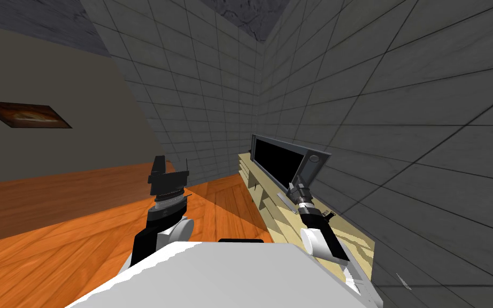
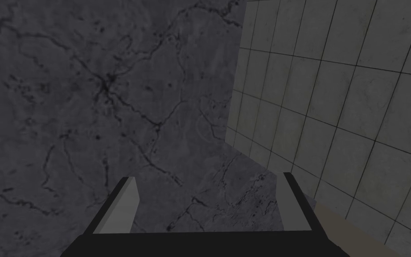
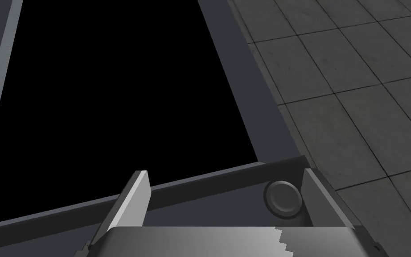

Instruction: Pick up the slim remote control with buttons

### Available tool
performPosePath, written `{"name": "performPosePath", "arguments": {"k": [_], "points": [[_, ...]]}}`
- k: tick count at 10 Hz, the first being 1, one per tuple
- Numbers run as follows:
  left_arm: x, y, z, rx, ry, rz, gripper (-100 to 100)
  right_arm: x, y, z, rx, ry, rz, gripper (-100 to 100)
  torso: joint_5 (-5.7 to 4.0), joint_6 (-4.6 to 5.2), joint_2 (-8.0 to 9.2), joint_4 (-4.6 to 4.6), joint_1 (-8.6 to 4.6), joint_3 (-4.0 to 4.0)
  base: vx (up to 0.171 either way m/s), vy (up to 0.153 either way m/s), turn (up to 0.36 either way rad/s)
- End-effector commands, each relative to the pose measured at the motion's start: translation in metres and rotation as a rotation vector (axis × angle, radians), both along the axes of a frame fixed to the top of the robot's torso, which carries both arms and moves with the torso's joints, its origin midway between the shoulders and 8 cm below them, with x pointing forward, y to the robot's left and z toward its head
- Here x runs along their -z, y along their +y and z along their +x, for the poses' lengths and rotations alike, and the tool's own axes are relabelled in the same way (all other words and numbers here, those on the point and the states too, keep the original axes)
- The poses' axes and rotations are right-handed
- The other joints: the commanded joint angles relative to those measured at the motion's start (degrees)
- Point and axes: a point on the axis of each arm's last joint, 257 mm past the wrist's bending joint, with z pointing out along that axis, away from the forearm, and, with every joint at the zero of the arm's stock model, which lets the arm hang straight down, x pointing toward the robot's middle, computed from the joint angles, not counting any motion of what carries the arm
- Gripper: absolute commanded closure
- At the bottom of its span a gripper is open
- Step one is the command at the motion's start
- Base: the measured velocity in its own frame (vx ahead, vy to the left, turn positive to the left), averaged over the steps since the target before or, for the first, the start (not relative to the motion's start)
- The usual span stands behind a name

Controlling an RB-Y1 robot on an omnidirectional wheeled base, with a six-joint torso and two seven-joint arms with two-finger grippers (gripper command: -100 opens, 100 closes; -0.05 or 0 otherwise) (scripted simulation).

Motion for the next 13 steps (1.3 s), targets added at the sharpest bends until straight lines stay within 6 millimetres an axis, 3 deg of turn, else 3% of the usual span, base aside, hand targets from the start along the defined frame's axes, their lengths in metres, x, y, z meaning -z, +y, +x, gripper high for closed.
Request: {"name": "performPosePath", "arguments": {"k": [1, 8, 13], "points": [[0.0, 0.0, 0.0, 0.0, 0.0, 0.0, 0, 0.011, -0.007, 0.002, 0.008, 0.034, 0.016, -100, 0.0, 0.0, 0.0, 0.0, 0.0, 0.0, 0.004, 0.026, -0.002], [0.0, 0.0, 0.0, 0.0, 0.0, 0.0, 0, 0.069, -0.058, 0.005, 0.082, 0.208, 0.148, -100, 0.0, 0.0, 0.0, 0.0, -0.03, 0.0, 0.01, 0.032, -0.001], [0.0, 0.0, 0.0, 0.0, 0.0, 0.0, 0, 0.109, -0.082, 0.0, 0.13, 0.322, 0.24, -100, 0.0, 0.01, -0.01, 0.0, -0.01, 0.0, 0.013, 0.028, 0.001]]}}
